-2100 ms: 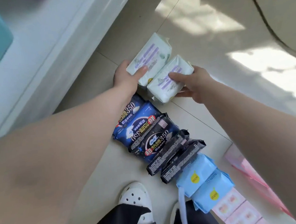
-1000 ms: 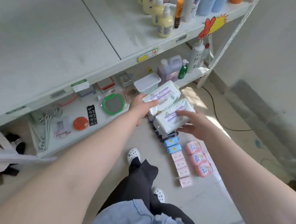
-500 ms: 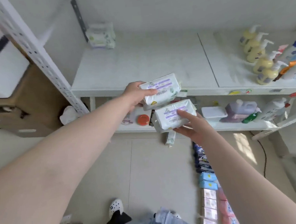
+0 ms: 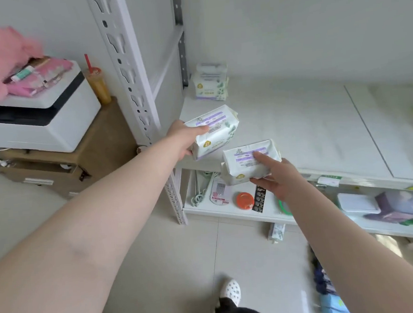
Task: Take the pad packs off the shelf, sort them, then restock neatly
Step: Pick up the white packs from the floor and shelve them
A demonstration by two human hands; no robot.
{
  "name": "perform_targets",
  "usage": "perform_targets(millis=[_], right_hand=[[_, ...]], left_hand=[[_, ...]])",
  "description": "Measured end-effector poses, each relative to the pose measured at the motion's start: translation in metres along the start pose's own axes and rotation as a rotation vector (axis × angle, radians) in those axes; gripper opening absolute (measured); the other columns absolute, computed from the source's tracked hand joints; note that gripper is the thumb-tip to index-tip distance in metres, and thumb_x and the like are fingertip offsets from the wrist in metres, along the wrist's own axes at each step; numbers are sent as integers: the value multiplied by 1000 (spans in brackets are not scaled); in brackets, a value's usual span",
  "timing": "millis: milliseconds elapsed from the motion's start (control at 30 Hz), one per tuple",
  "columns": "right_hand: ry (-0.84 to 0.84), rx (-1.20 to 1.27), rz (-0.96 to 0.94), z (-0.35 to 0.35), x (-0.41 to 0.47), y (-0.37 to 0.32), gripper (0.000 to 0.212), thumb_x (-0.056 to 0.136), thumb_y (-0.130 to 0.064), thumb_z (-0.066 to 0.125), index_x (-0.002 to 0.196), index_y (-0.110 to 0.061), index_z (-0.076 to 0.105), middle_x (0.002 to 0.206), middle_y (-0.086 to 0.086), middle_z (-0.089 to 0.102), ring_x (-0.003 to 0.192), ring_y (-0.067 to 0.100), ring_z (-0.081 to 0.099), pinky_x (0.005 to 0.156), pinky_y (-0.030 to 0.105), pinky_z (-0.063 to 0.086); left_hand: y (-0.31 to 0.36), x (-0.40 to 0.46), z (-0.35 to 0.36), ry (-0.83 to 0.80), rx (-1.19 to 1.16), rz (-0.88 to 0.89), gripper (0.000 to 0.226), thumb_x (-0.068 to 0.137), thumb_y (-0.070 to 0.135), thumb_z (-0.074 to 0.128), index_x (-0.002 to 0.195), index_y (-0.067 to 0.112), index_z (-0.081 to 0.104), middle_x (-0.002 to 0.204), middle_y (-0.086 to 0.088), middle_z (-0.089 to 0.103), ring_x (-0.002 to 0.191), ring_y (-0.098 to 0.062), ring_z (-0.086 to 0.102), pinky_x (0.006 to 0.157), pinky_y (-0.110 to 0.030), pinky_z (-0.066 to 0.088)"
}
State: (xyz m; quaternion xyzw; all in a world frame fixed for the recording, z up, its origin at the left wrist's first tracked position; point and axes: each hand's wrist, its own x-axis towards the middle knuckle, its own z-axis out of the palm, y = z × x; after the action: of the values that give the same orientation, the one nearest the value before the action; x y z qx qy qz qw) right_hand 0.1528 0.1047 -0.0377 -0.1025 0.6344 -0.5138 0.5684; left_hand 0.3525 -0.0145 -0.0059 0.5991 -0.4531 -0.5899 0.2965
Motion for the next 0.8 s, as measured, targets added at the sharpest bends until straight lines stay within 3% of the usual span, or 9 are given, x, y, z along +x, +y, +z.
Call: perform_targets(millis=[133,300,433,500,567,633,733,800], right_hand=[[-27,-52,3,15,41,-28,55,76,-20,81,122,-7,52,119,15,62,84,24,69,60,37,61],[-37,-107,50,44,88,-52,58,77,-18,80,125,-7,49,122,16,57,85,24,65,58,40,61],[-47,-160,100,66,122,-50,46,80,-20,78,116,-10,51,114,11,53,86,22,60,61,41,61],[-43,-350,106,73,132,-44,36,82,-31,75,106,-15,55,110,9,54,95,25,60,56,38,61],[28,-623,49,76,140,-40,47,77,-50,72,109,-19,56,113,9,52,108,27,53,53,35,60],[76,-688,-40,76,148,-37,48,77,-51,72,107,-17,58,104,6,57,104,23,54,64,36,59],[56,-556,-81,82,148,-34,33,81,-41,73,96,-15,58,84,-4,60,78,11,59,84,37,58],[53,-576,-102,85,151,-27,42,79,-48,73,102,-15,57,91,-3,63,86,13,62,85,40,58]], left_hand=[[16,47,12,8,-36,4,48,83,21,74,123,7,51,114,-9,66,75,-17,63,52,-29,46],[28,107,17,-9,-6,-64,47,85,22,71,126,9,53,114,-9,64,74,-17,62,54,-30,48],[15,155,17,-61,41,-138,58,80,32,75,129,12,52,122,-11,62,101,-31,65,73,-45,58],[1,176,21,-43,88,-124,59,76,39,74,125,13,54,117,-12,64,100,-32,66,80,-48,57],[-9,186,24,38,91,-89,57,74,46,71,119,14,55,111,-10,66,98,-30,66,86,-49,55],[-14,183,27,101,51,-67,57,80,51,64,123,15,52,116,-8,63,104,-29,64,91,-45,53],[-20,169,30,120,2,-40,54,92,54,47,131,16,47,128,-5,57,113,-27,58,90,-36,51],[-24,160,31,140,-28,-7,56,95,54,39,136,17,43,133,-3,54,120,-25,54,101,-39,44]])
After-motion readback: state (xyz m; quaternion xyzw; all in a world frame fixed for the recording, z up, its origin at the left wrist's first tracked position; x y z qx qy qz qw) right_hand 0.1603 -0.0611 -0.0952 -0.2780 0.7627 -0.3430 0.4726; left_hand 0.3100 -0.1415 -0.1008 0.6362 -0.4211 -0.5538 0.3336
